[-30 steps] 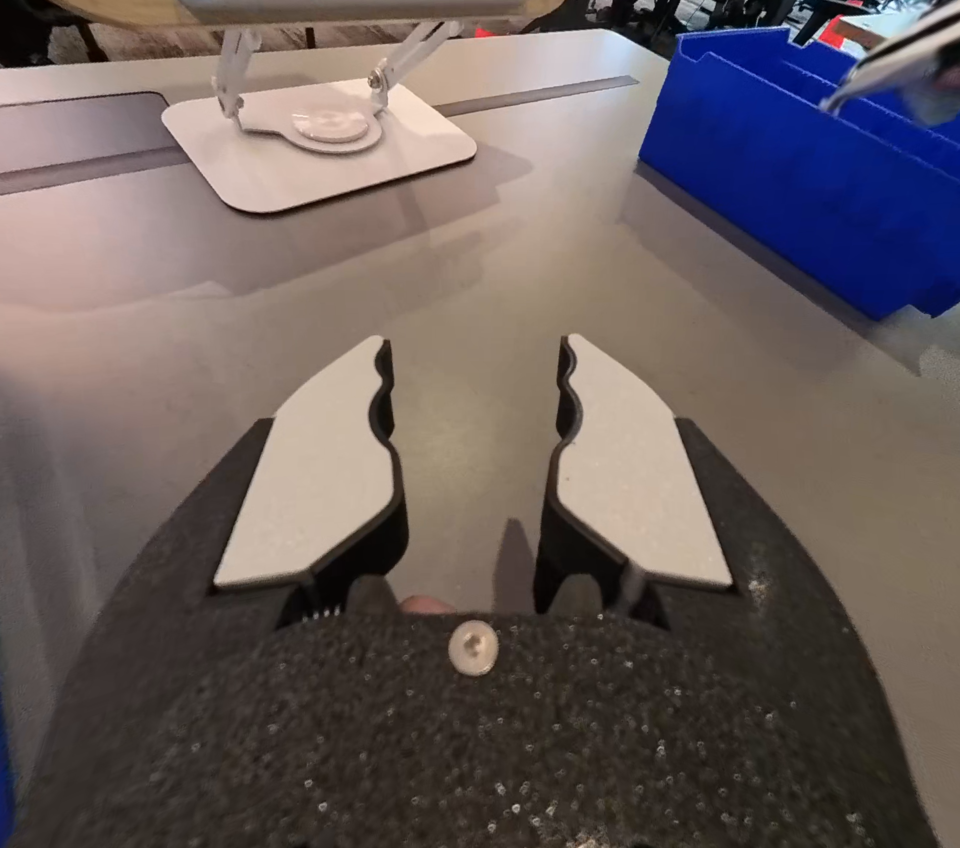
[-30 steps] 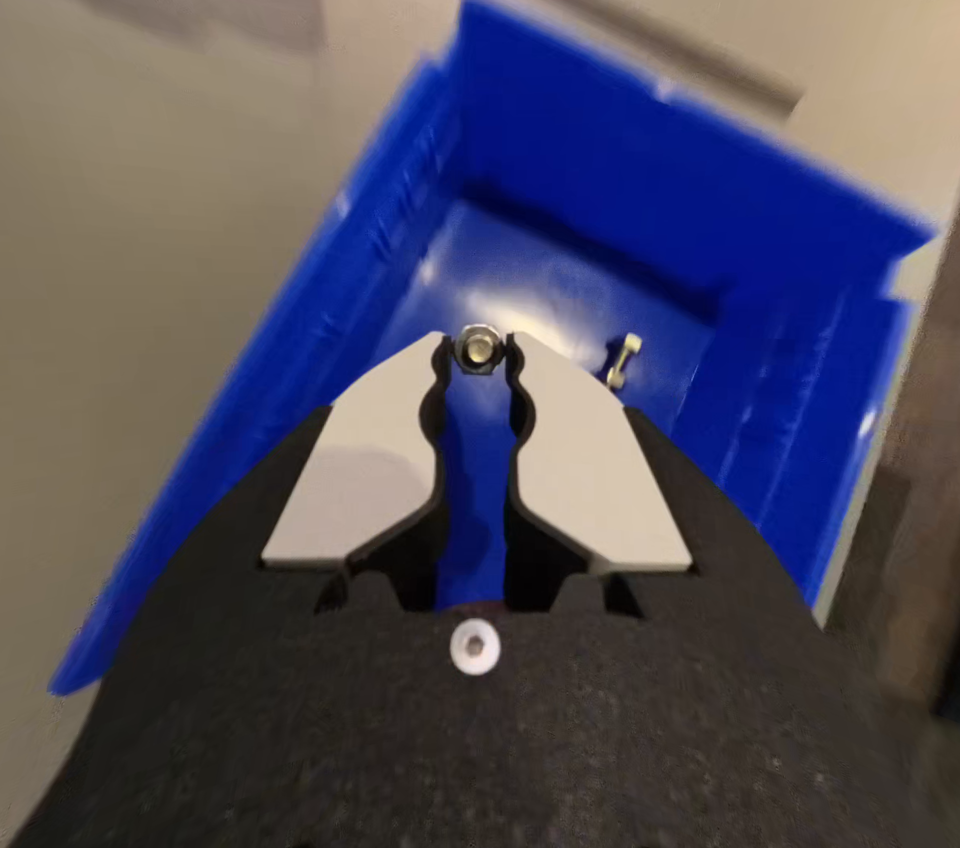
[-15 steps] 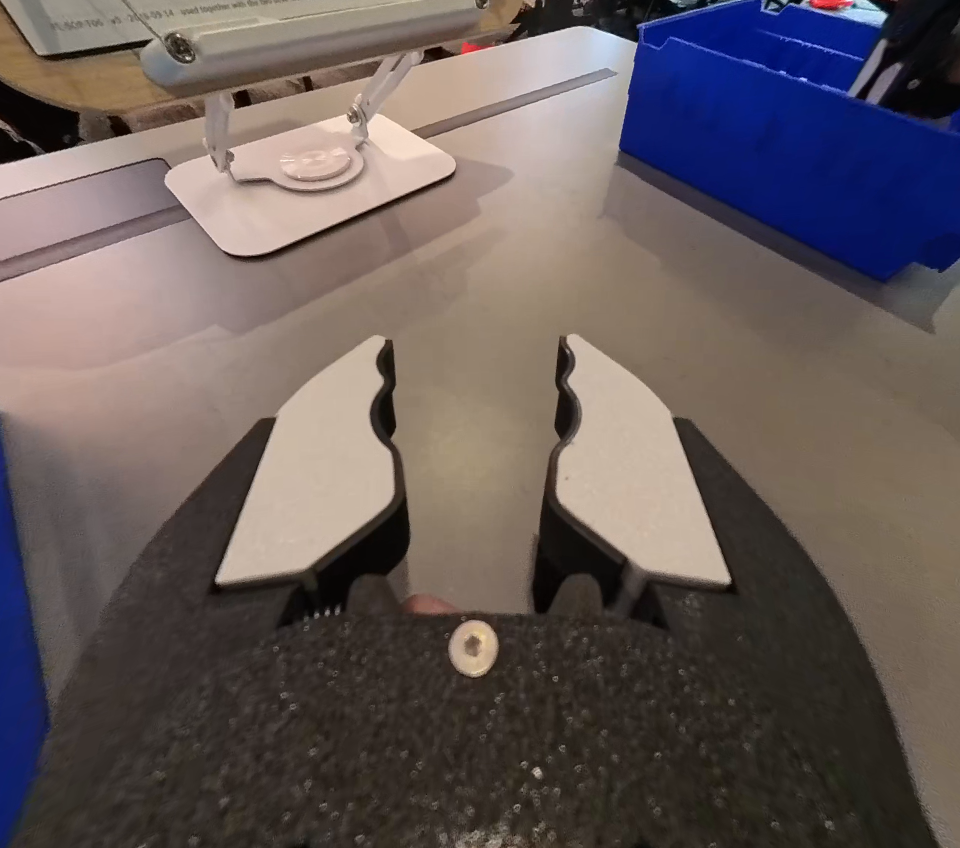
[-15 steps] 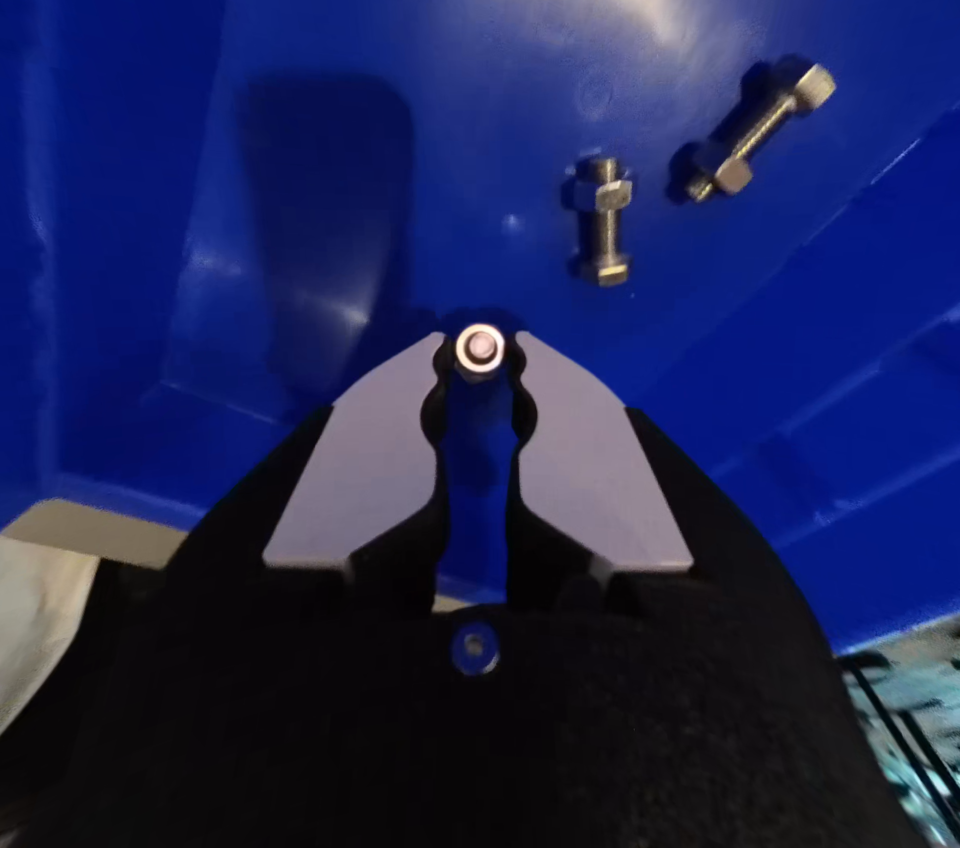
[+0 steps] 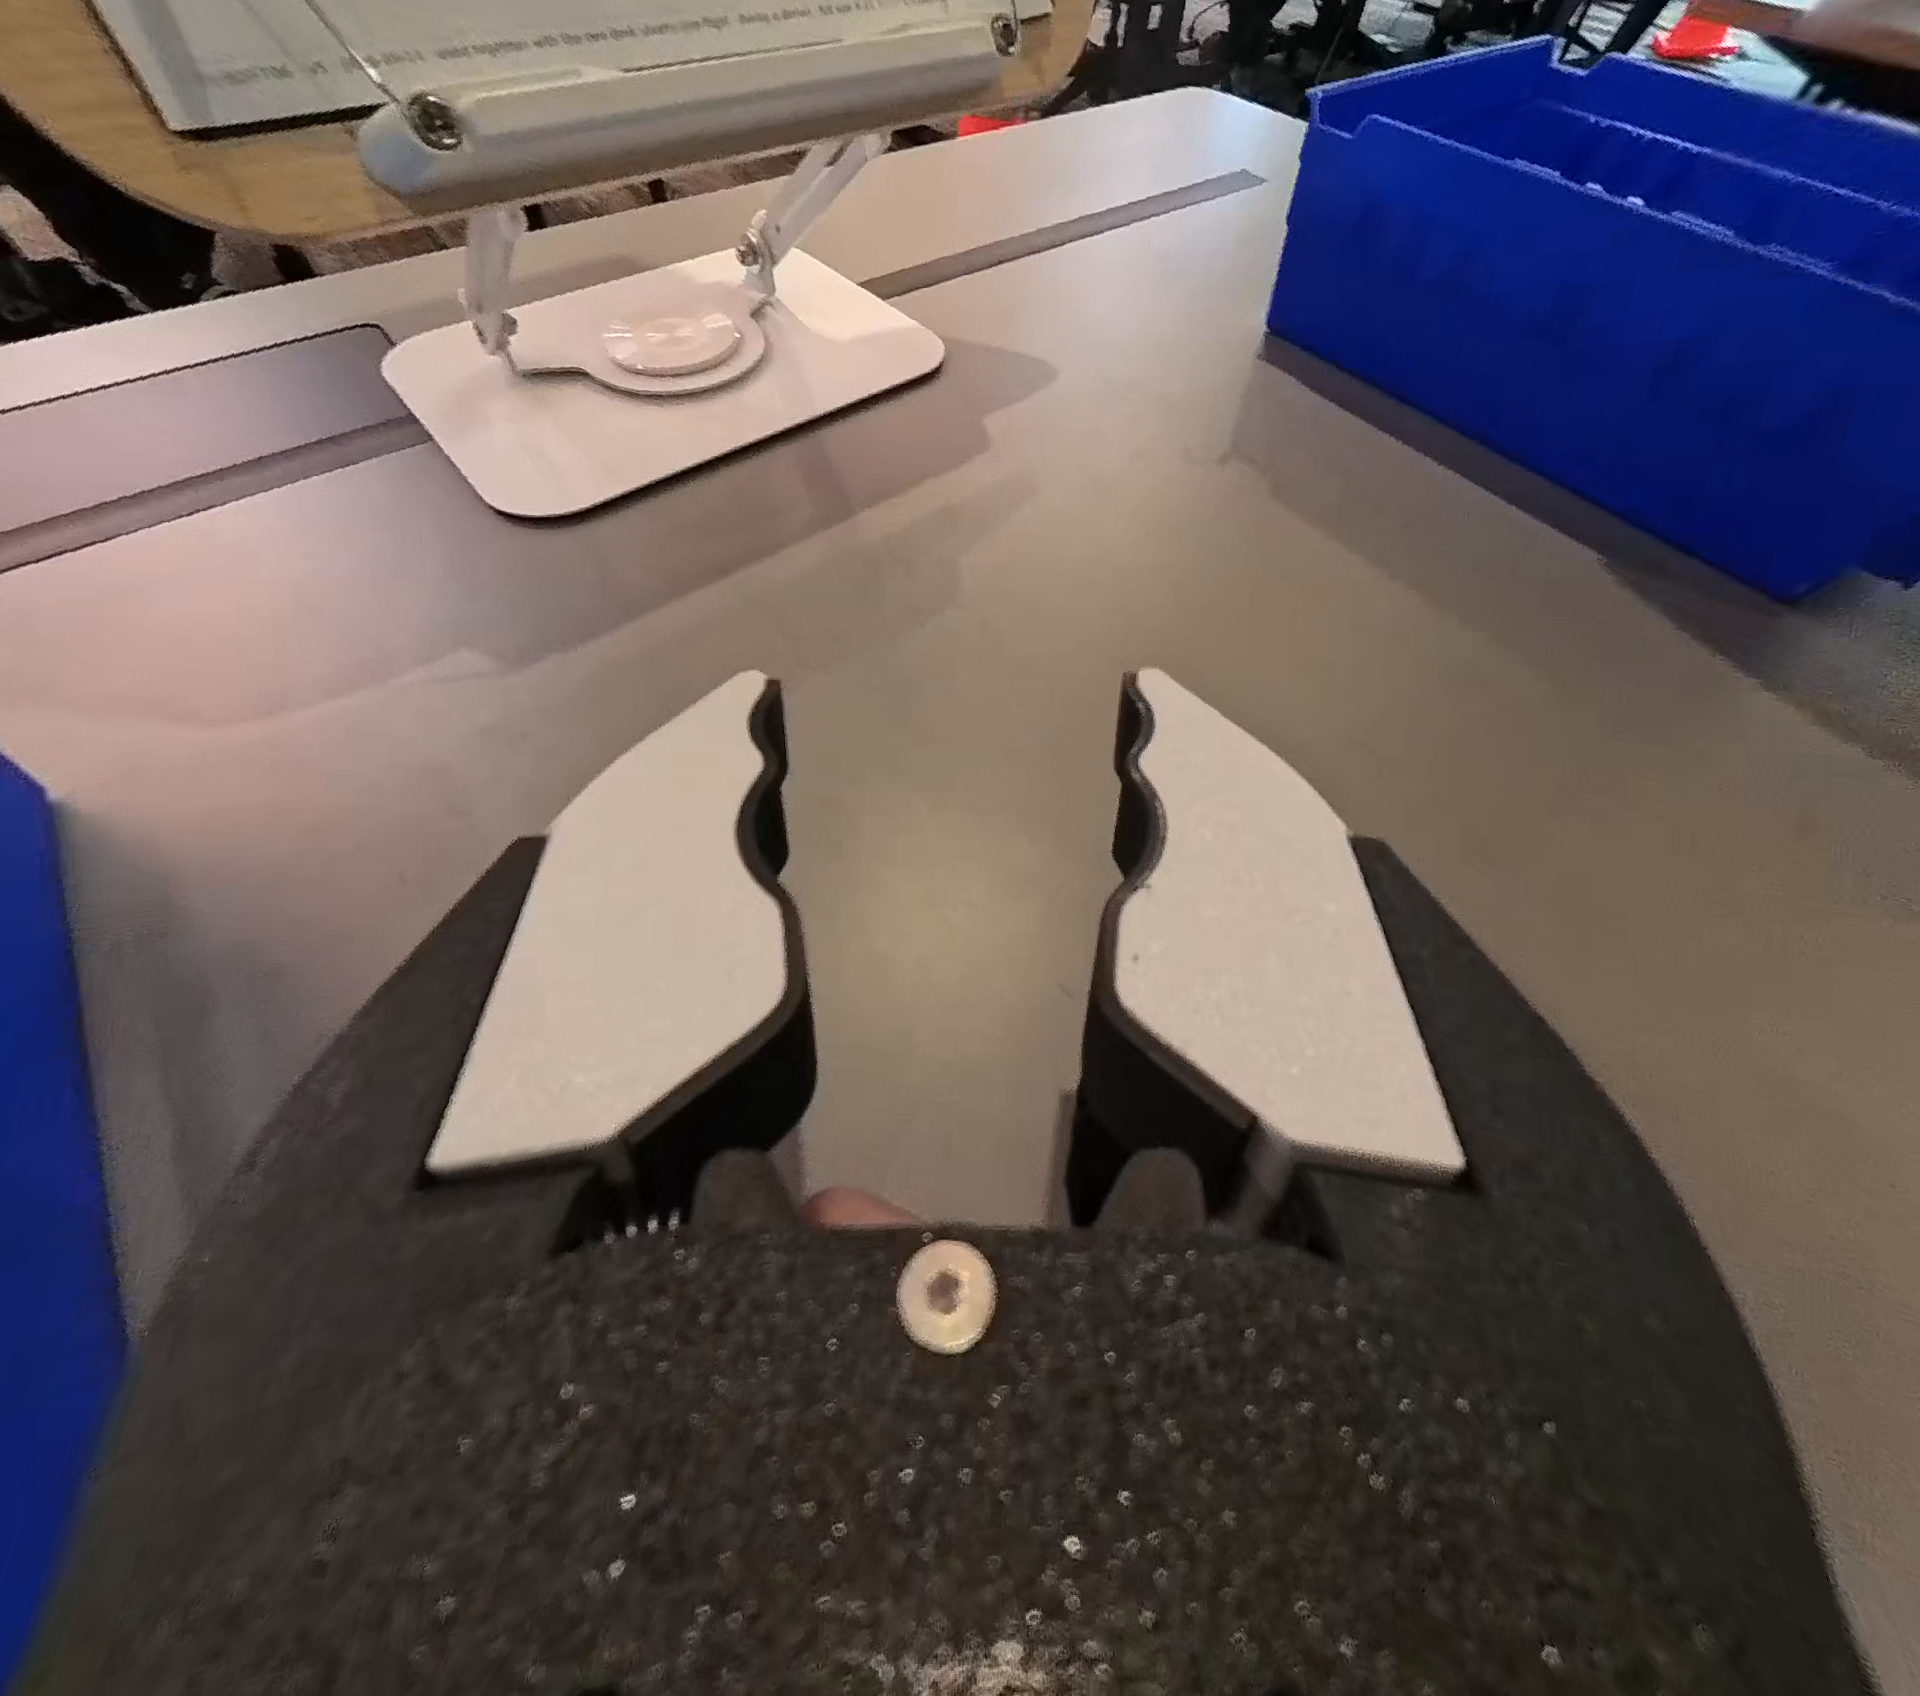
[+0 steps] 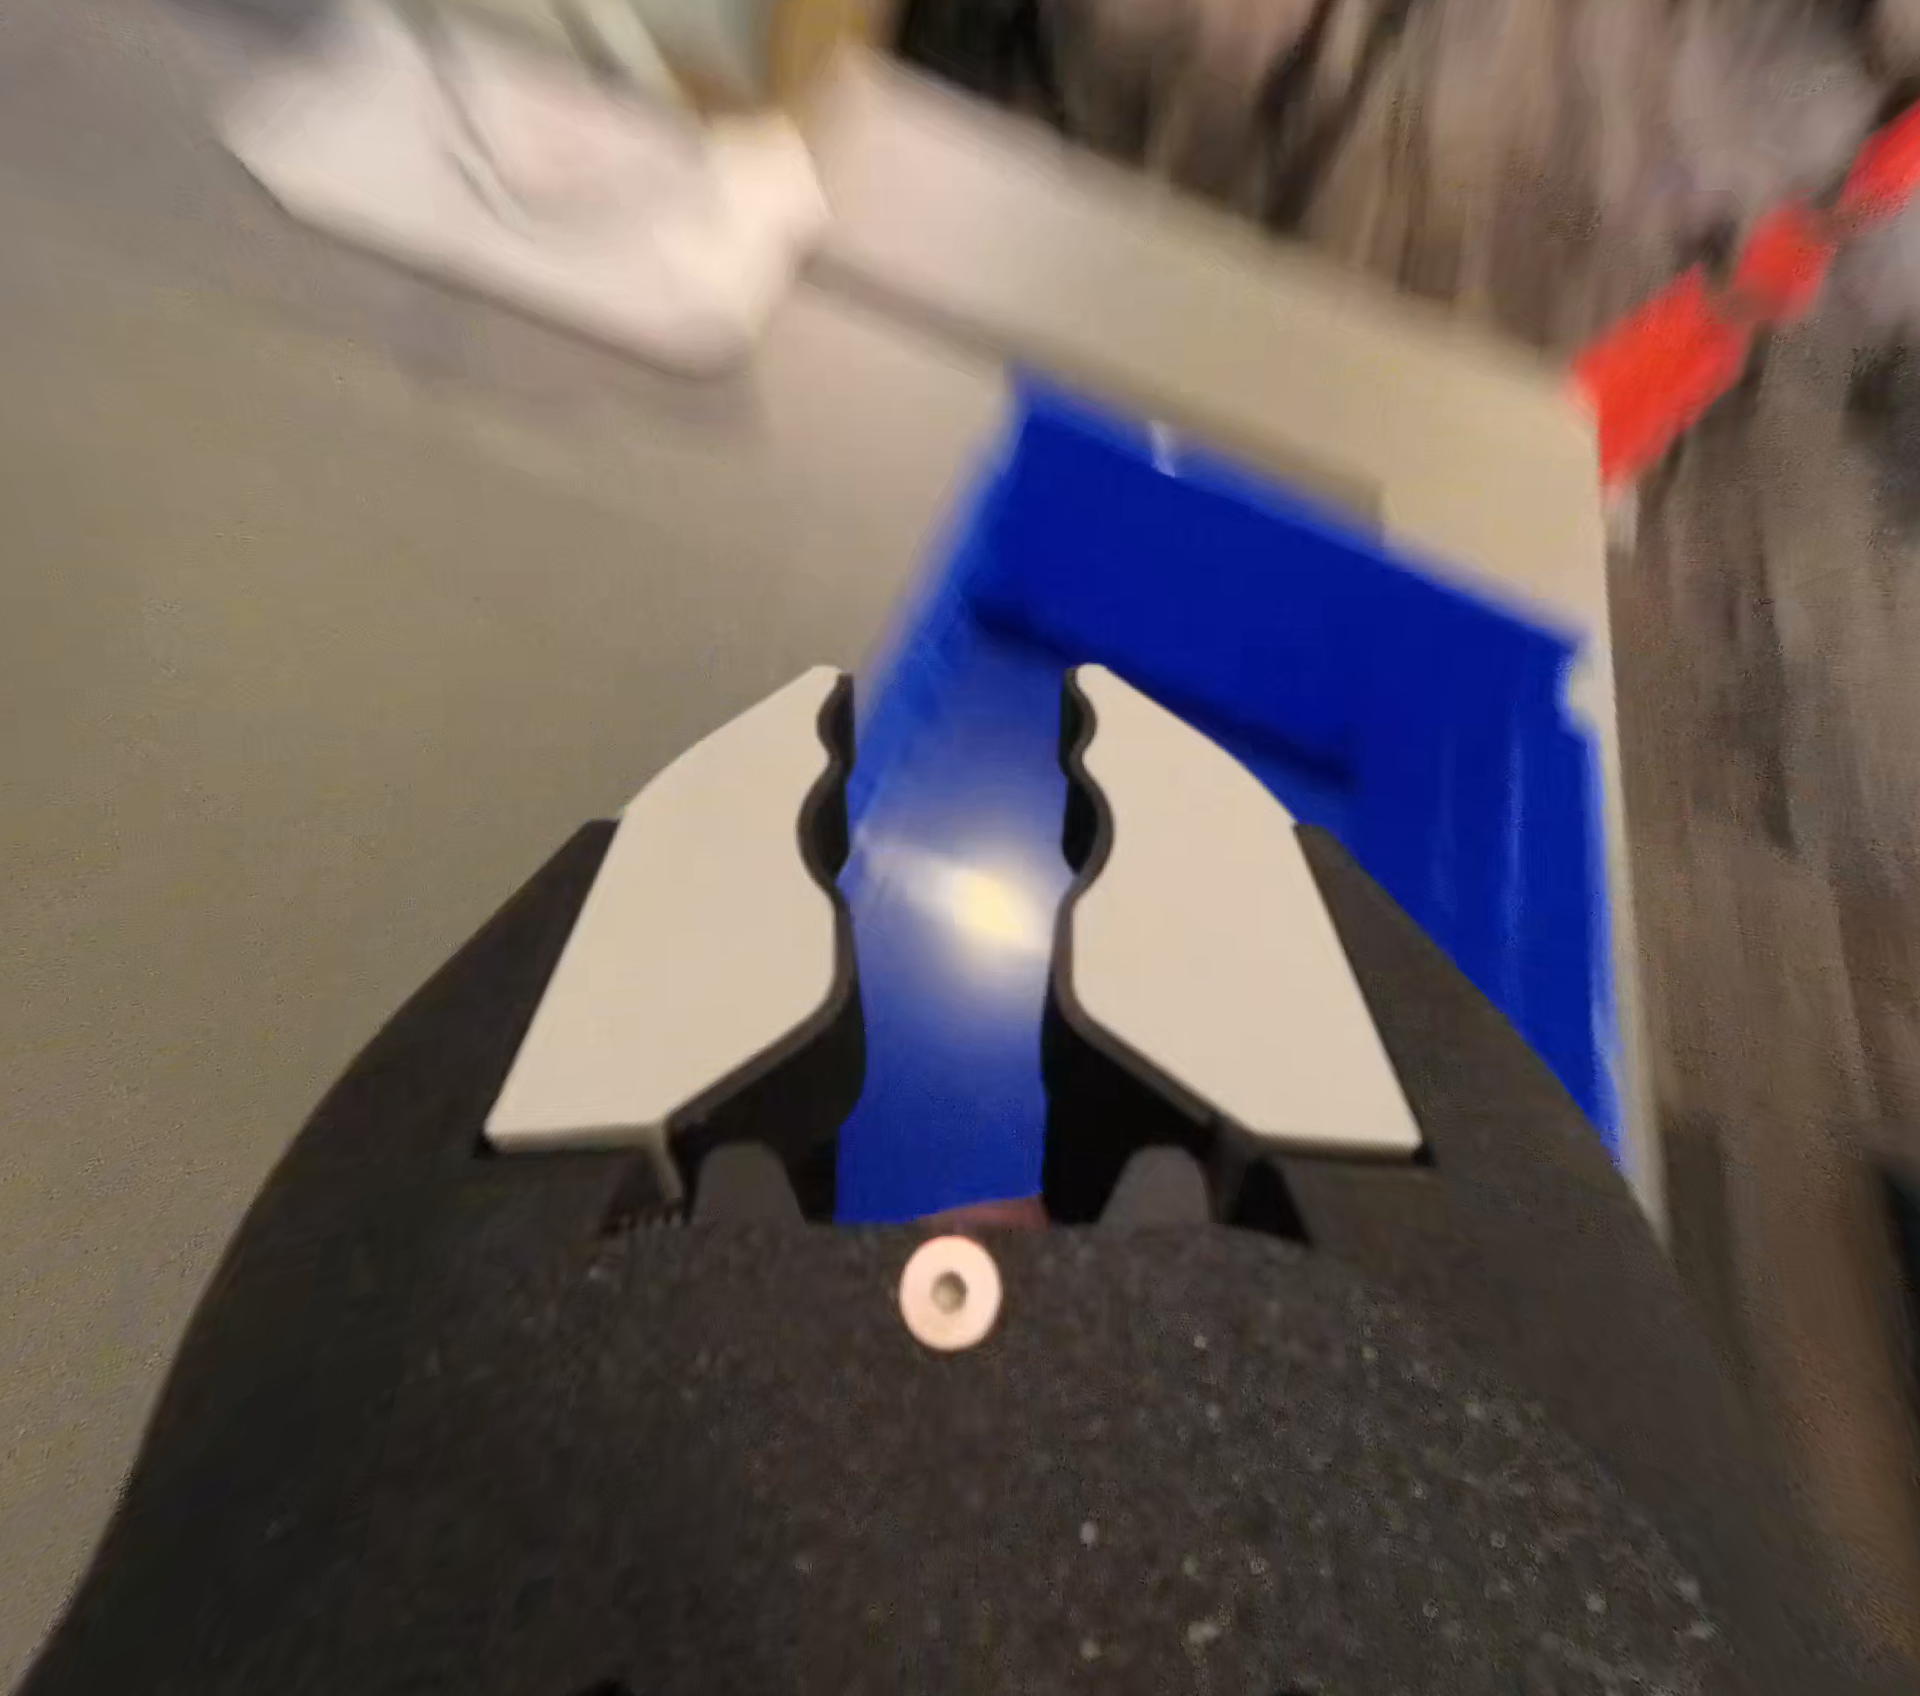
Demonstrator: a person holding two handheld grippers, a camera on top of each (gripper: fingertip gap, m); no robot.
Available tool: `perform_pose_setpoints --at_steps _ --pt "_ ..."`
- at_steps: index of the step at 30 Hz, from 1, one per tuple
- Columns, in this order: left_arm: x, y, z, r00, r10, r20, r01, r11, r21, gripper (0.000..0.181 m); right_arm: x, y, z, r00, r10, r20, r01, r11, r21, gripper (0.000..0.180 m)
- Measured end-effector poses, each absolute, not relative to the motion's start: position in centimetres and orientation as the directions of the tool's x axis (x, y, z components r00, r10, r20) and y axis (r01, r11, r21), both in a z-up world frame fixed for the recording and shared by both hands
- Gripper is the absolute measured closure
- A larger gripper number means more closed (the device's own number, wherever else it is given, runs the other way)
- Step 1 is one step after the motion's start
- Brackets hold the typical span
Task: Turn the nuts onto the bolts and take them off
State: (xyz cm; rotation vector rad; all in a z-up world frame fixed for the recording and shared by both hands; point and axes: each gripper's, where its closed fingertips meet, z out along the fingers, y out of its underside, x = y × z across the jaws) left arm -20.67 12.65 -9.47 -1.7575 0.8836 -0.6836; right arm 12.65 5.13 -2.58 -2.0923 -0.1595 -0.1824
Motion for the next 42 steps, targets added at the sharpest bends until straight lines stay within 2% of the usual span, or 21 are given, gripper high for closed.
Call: perform_pose_setpoints --at_steps 2,3,5,6,10,11,14,16,20,22,25,27,29,30,35,42 --pt "-20.8 12.8 -9.7 0.594 -0.803 0.052 -0.239 -0.238 -0.941 0.12 3.4 4.7 1.5 0.972 0.192 0.138 0.171 -0.172 -0.97 0.152" --pt "-20.9 12.8 -10.0 0.603 -0.795 0.066 -0.234 -0.255 -0.938 0.12 -1.3 4.4 1.6 0.949 0.305 0.085 0.119 -0.097 -0.988 0.151" --pt "-21.0 12.6 -10.6 0.619 -0.781 0.09 -0.231 -0.29 -0.929 0.116 -8.9 4.7 -1.2 0.88 0.476 -0.005 0.058 -0.117 -0.991 0.147" --pt "-21.0 12.5 -10.7 0.626 -0.774 0.092 -0.226 -0.293 -0.929 0.116 -11.2 5.3 -3.4 0.865 0.501 -0.004 0.085 -0.153 -0.985 0.141" --pt "-21.5 12.3 -10.8 0.668 -0.743 0.038 -0.239 -0.263 -0.935 0.117 -13.3 7.3 -9.6 0.881 0.473 0.018 0.134 -0.213 -0.968 0.138" --pt "-21.5 12.1 -10.9 0.668 -0.744 0.037 -0.241 -0.263 -0.934 0.117 -13.4 7.2 -9.9 0.874 0.485 0.009 0.141 -0.237 -0.961 0.133" --pt "-21.2 11.0 -11.0 0.649 -0.76 0.041 -0.252 -0.265 -0.931 0.119 -12.0 7.1 -8.8 0.893 0.439 0.102 0.183 -0.148 -0.972 0.144" --pt "-21.0 9.4 -10.6 0.605 -0.795 0.031 -0.283 -0.251 -0.926 0.12 -11.9 6.9 -9.6 0.889 0.452 0.075 0.176 -0.187 -0.966 0.142" --pt "-25.0 4.7 -5.1 0.494 -0.867 -0.059 -0.383 -0.156 -0.911 0.122 -12.0 6.7 -10.2 0.881 0.469 0.062 0.176 -0.205 -0.963 0.142" --pt "-30.7 5.4 -2.8 0.517 -0.834 -0.193 -0.539 -0.142 -0.83 0.122 -12.3 6.7 -10.4 0.874 0.484 0.042 0.166 -0.218 -0.962 0.144" --pt "-40.4 10.0 -2.5 0.58 -0.745 -0.329 -0.717 -0.275 -0.64 0.122 -13.0 6.5 -10.4 0.86 0.511 -0.007 0.132 -0.236 -0.963 0.143" --pt "-44.1 12.9 -4.9 0.675 -0.715 -0.182 -0.672 -0.495 -0.551 0.117 -13.3 6.5 -10.6 0.856 0.517 0.001 0.145 -0.237 -0.961 0.143" --pt "-45.9 15.0 -8.5 0.769 -0.639 -0.009 -0.574 -0.685 -0.448 0.125 -13.6 6.4 -10.8 0.851 0.525 0.012 0.162 -0.241 -0.957 0.143" --pt "-47.0 16.0 -10.4 0.806 -0.591 0.005 -0.544 -0.745 -0.385 0.125 -13.7 6.4 -11.0 0.848 0.529 0.02 0.173 -0.241 -0.955 0.143" --pt "-49.1 18.4 -16.1 0.885 -0.462 0.055 -0.439 -0.869 -0.23 0.124 -14.2 6.1 -11.2 0.832 0.554 0.023 0.191 -0.248 -0.95 0.144" --pt "-50.6 19.1 -18.2 0.906 -0.419 0.063 -0.405 -0.9 -0.162 0.136 -14.4 5.7 -11.3 0.823 0.559 0.098 0.255 -0.211 -0.944 0.146"
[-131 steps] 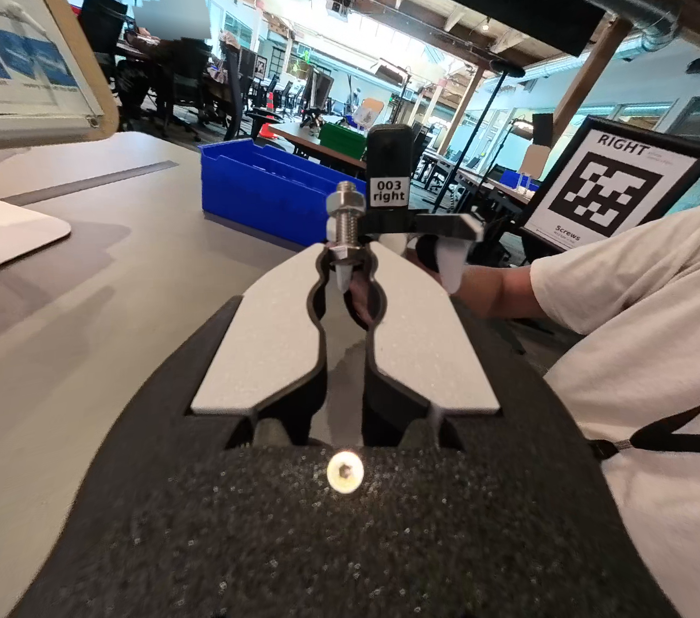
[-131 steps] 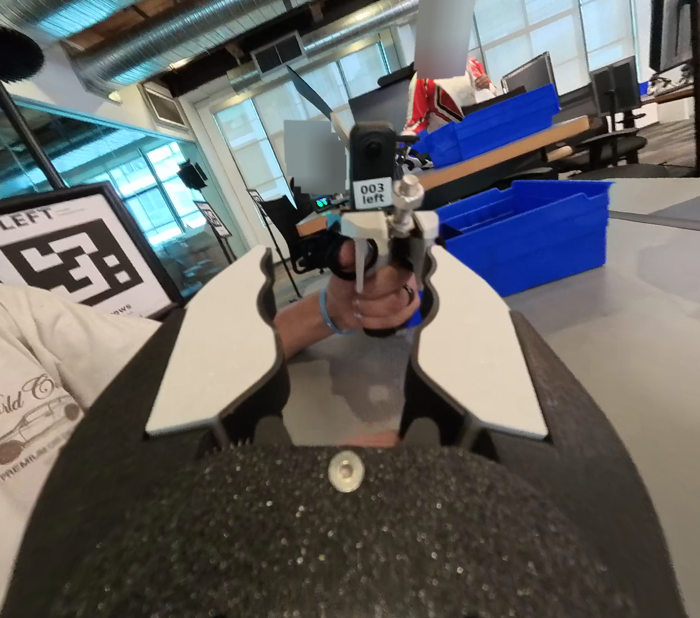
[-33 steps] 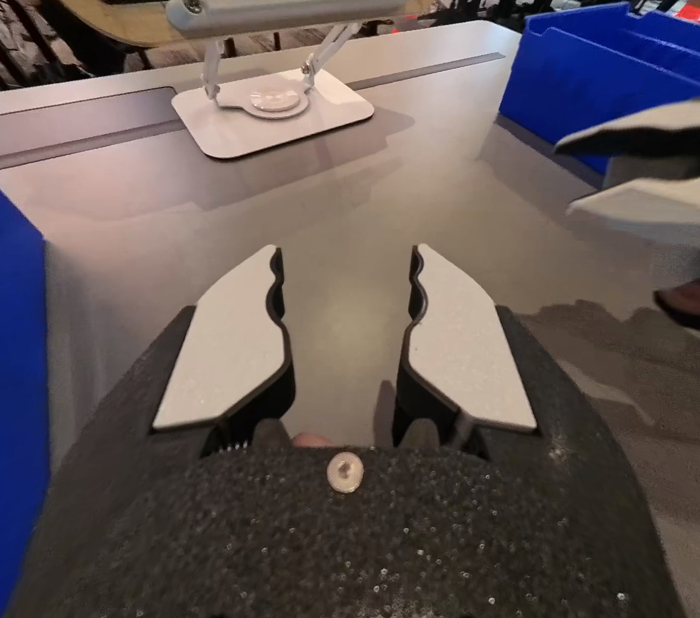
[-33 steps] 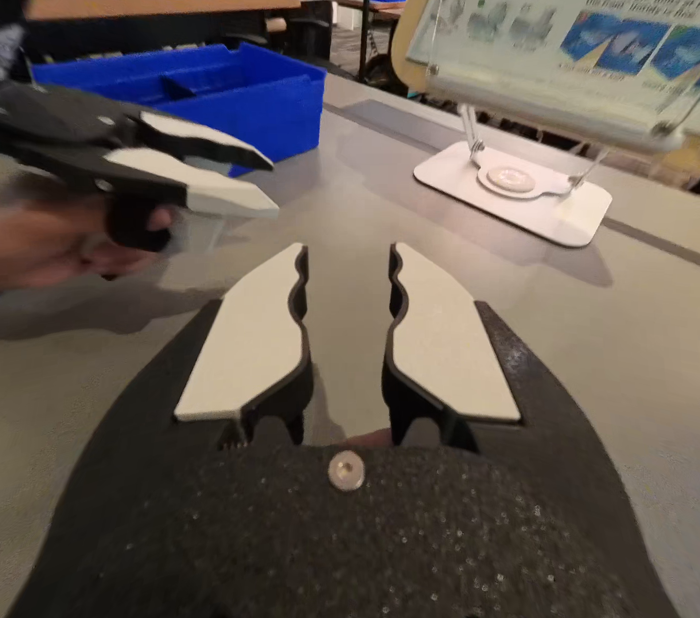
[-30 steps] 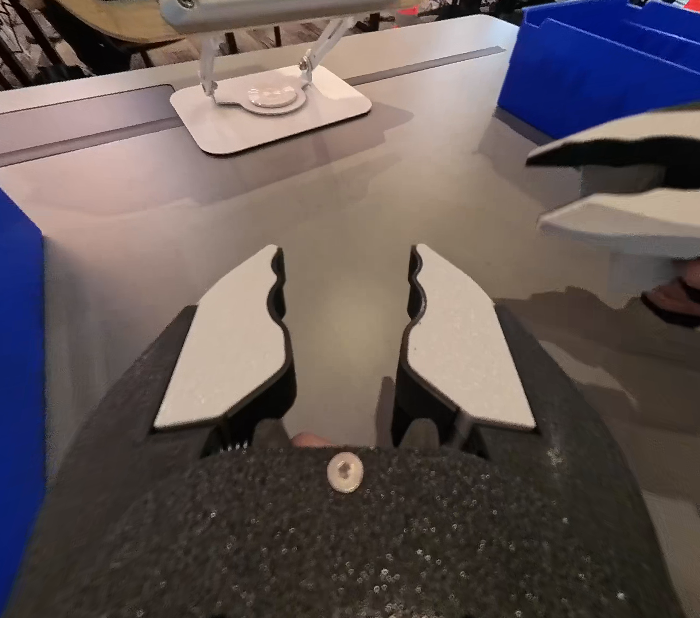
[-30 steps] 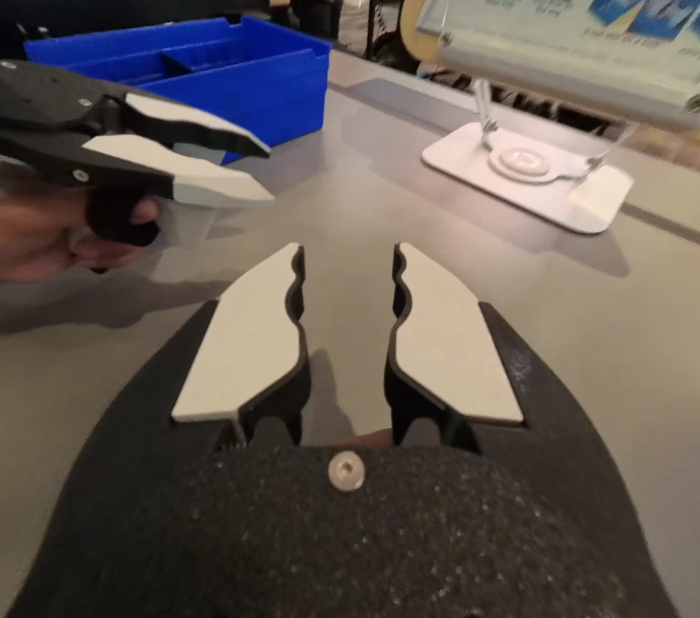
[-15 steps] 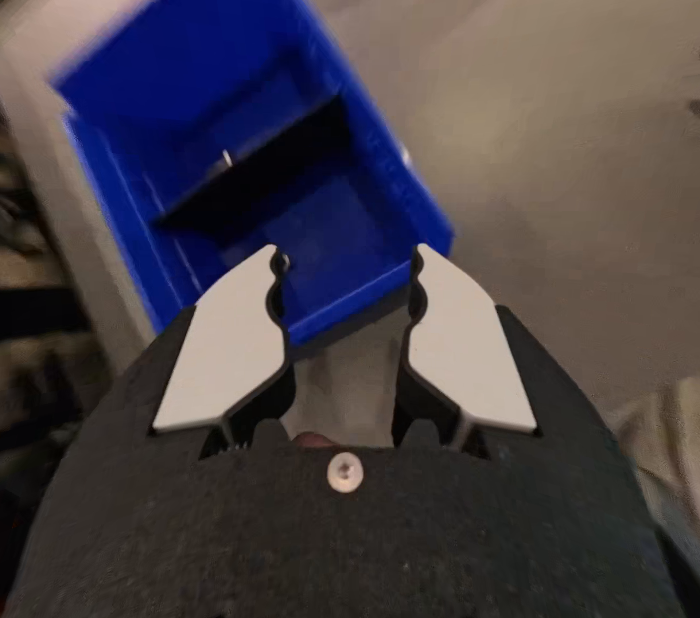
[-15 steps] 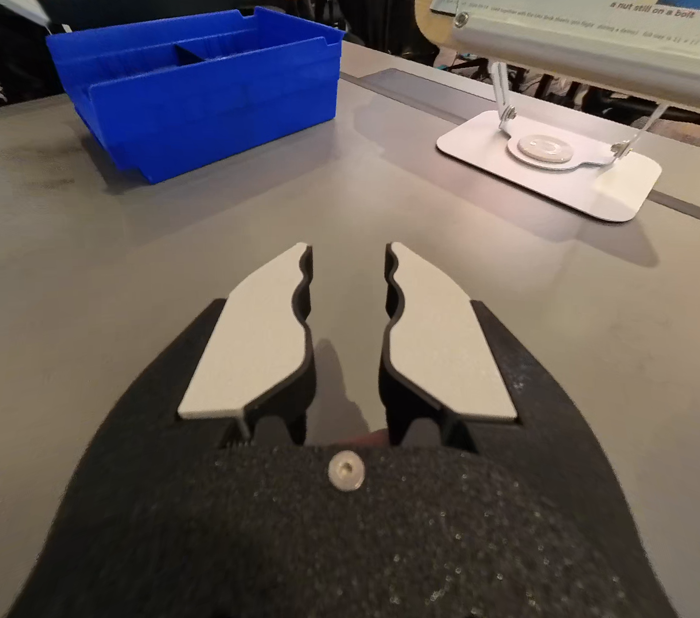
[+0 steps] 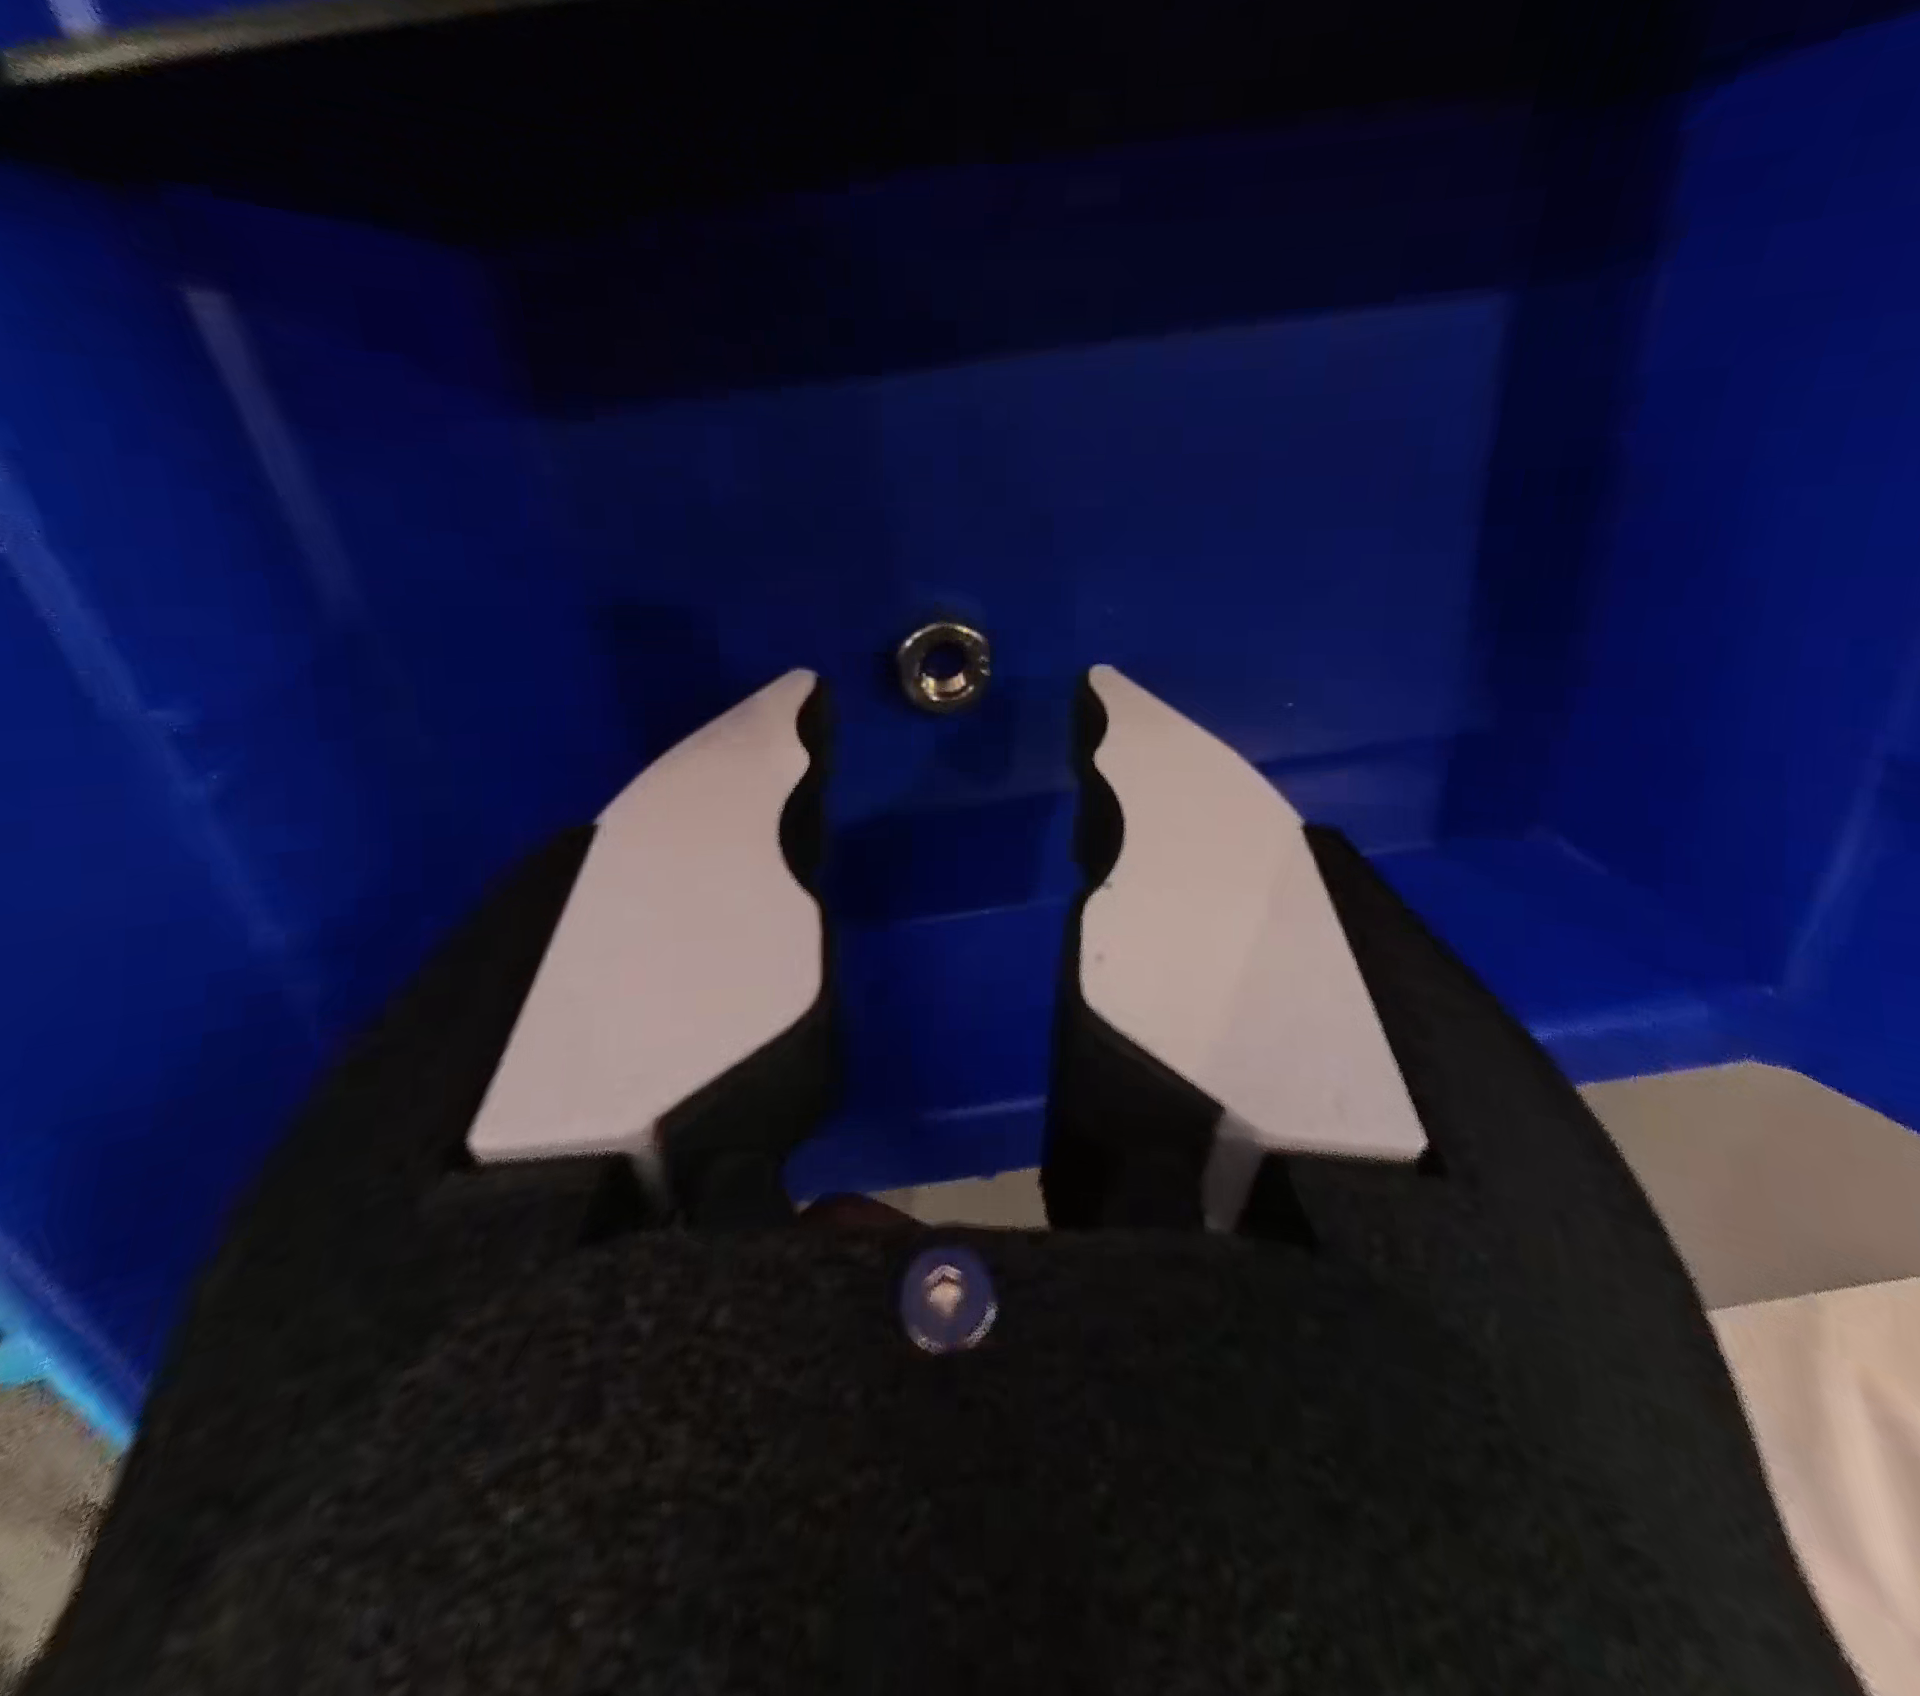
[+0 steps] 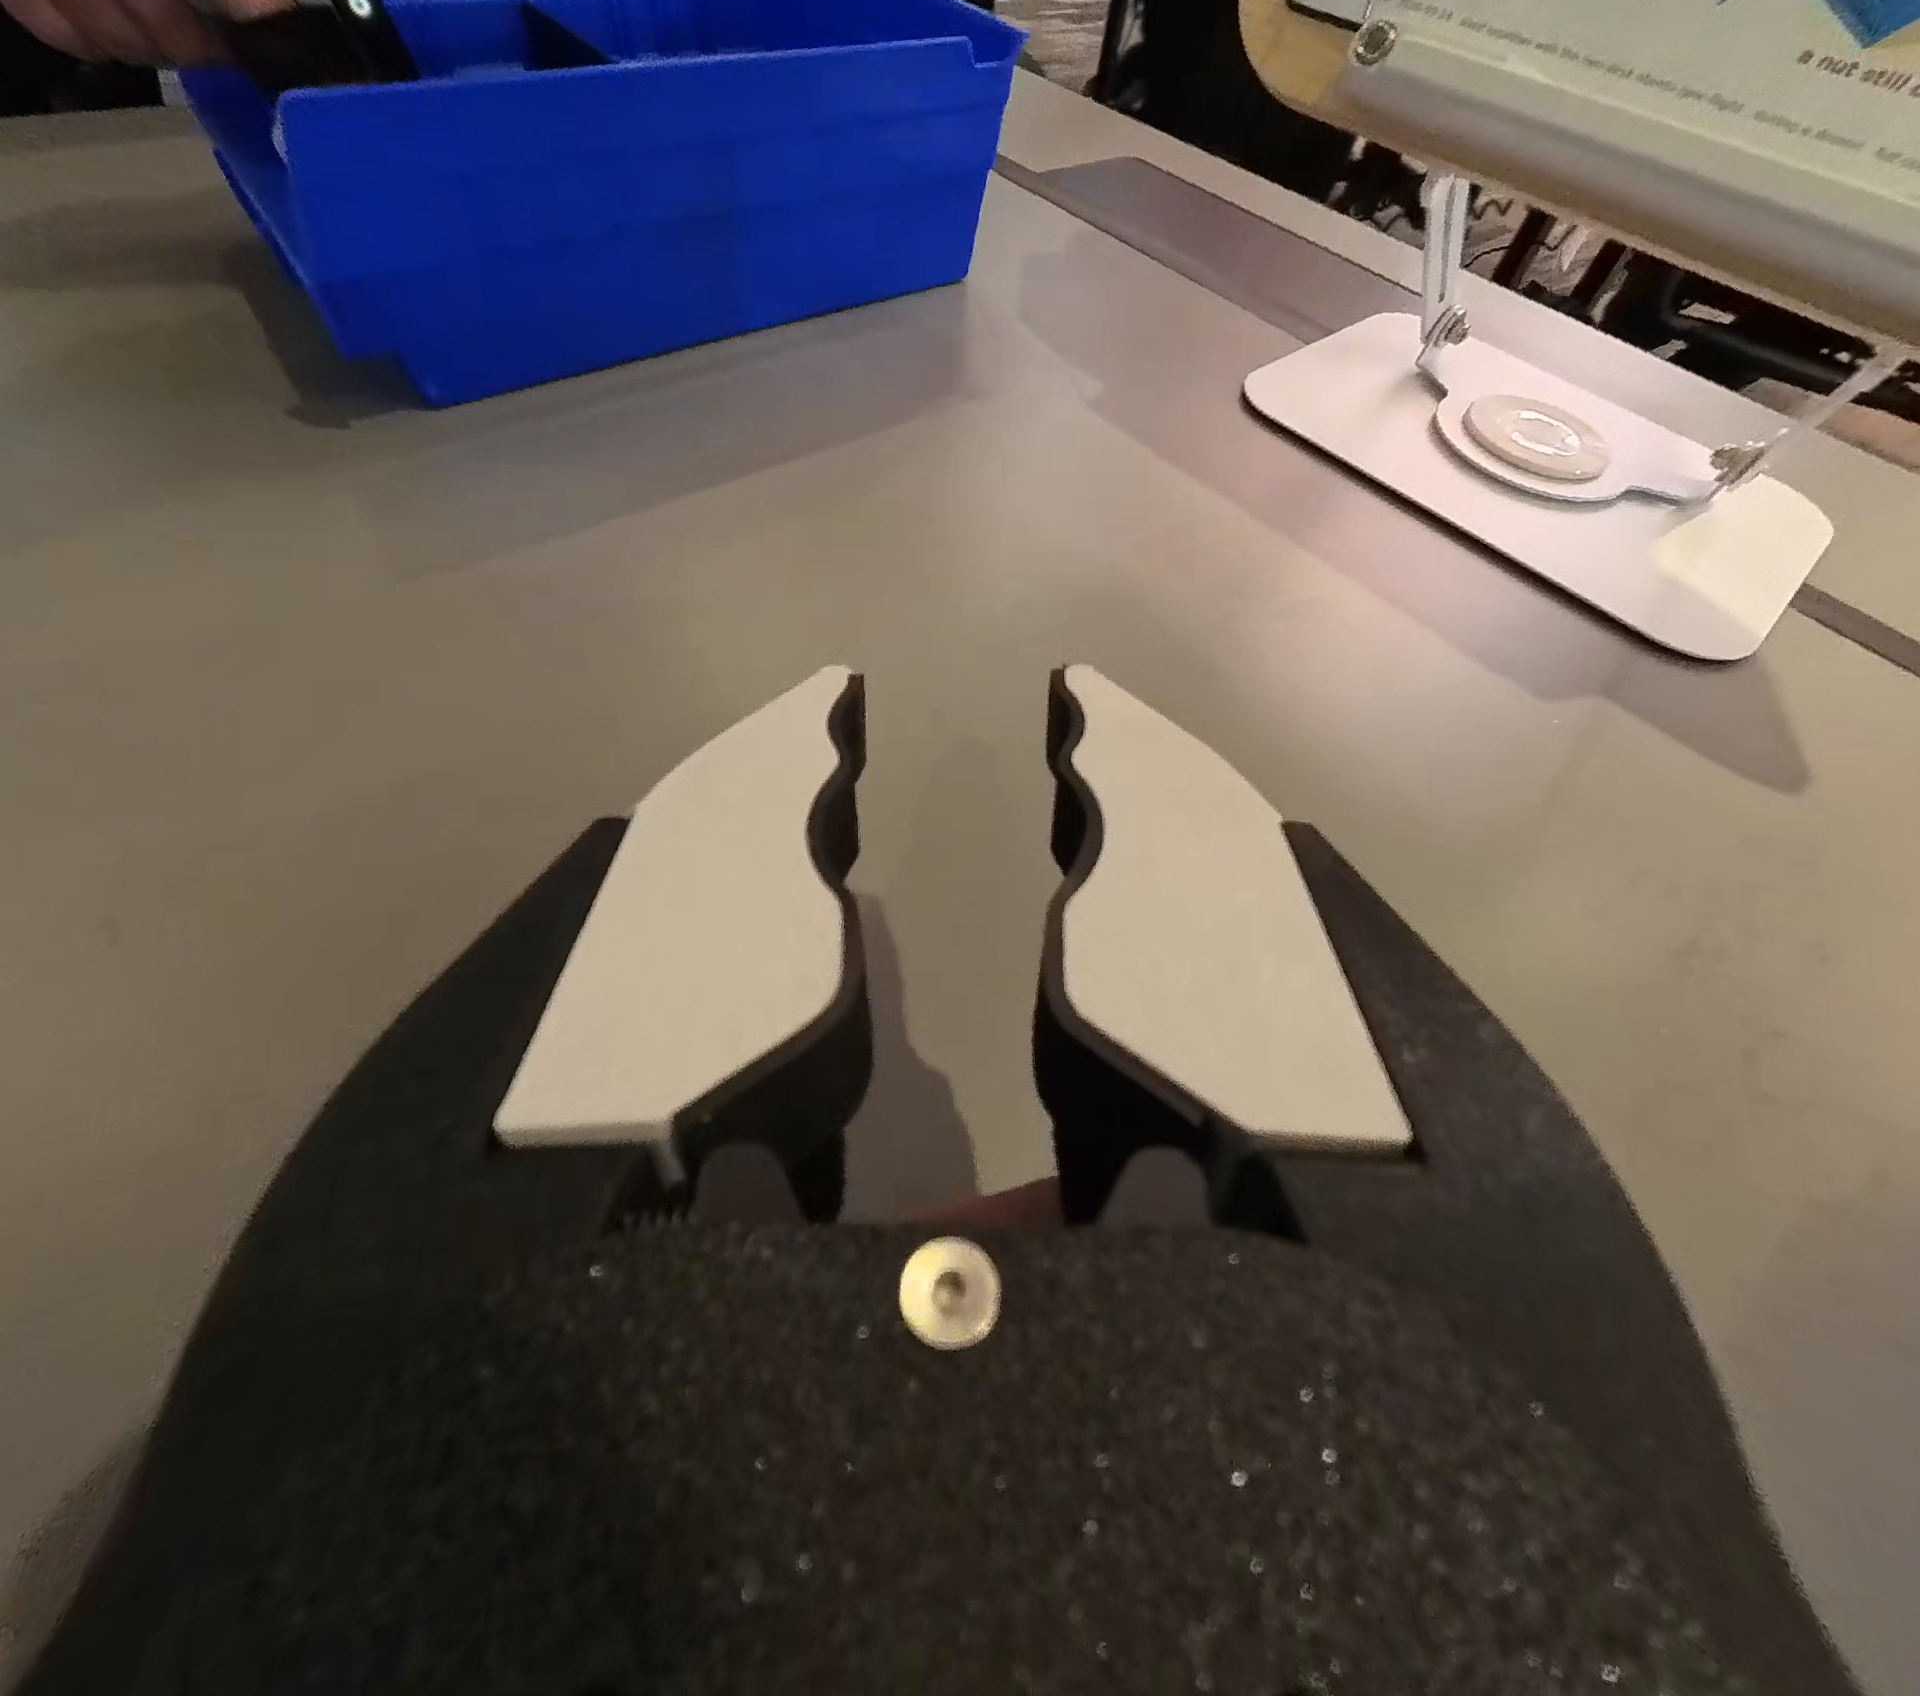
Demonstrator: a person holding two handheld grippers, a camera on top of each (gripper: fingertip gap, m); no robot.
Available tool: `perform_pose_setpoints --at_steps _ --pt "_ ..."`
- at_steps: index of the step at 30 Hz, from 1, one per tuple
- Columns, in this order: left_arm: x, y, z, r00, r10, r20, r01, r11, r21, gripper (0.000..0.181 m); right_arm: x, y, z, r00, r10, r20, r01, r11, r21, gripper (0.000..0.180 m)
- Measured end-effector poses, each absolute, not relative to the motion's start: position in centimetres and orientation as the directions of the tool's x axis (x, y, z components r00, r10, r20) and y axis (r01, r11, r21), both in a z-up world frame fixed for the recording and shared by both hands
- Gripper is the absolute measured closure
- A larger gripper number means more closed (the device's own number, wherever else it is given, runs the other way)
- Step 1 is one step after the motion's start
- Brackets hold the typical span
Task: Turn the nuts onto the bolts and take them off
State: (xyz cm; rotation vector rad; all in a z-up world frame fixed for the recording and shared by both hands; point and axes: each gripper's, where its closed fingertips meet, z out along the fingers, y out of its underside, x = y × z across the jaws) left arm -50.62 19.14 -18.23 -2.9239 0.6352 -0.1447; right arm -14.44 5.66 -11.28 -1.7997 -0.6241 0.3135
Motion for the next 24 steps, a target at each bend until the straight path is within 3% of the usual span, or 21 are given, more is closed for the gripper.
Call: perform_pose_setpoints --at_steps 4,5,11,14,19,24 --pt "-50.6 19.6 -18.5 0.904 -0.422 0.065 -0.407 -0.898 -0.167 0.143 -14.6 5.7 -11.4 0.821 0.562 0.1 0.261 -0.214 -0.941 0.147" --pt "-50.7 19.6 -18.6 0.9 -0.431 0.061 -0.417 -0.894 -0.165 0.162 -14.6 5.7 -11.5 0.821 0.562 0.099 0.261 -0.215 -0.941 0.147" --pt "-50.7 18.6 -18.4 0.868 -0.495 0.034 -0.489 -0.865 -0.11 0.163 -14.3 5.8 -11.4 0.824 0.561 0.081 0.246 -0.224 -0.943 0.15" --pt "-49.1 19.1 -15.8 0.844 -0.537 0.024 -0.525 -0.834 -0.169 0.163 -14.3 5.8 -11.4 0.824 0.562 0.072 0.236 -0.226 -0.945 0.15" --pt "-40.4 19.8 -7.0 0.721 -0.693 -0.009 -0.654 -0.676 -0.341 0.163 -14.1 5.9 -11.2 0.828 0.554 0.086 0.242 -0.213 -0.947 0.151" --pt "-27.9 19.0 -4.7 0.534 -0.844 -0.053 -0.803 -0.487 -0.343 0.163 -14.1 5.6 -10.9 0.825 0.556 0.105 0.247 -0.188 -0.951 0.152"
